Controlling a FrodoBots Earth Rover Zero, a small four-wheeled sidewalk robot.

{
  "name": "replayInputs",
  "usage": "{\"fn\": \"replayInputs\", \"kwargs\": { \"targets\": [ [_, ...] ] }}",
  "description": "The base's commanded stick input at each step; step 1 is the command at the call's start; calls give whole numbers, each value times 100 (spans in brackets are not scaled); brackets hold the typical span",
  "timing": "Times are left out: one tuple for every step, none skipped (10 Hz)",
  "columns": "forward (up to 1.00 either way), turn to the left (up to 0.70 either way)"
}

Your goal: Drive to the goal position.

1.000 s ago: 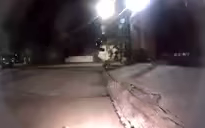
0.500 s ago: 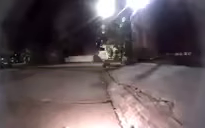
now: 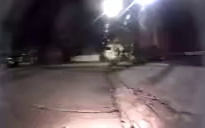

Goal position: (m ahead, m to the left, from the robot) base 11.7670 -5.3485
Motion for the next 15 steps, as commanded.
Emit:
{"fn": "replayInputs", "kwargs": {
  "targets": [
    [60, 0],
    [60, 0],
    [60, 0],
    [60, 0],
    [60, 0],
    [60, 0],
    [60, 0],
    [60, 0],
    [60, 0],
    [60, 0],
    [60, 0],
    [60, 0],
    [60, 0],
    [60, 0],
    [60, 0]
  ]
}}
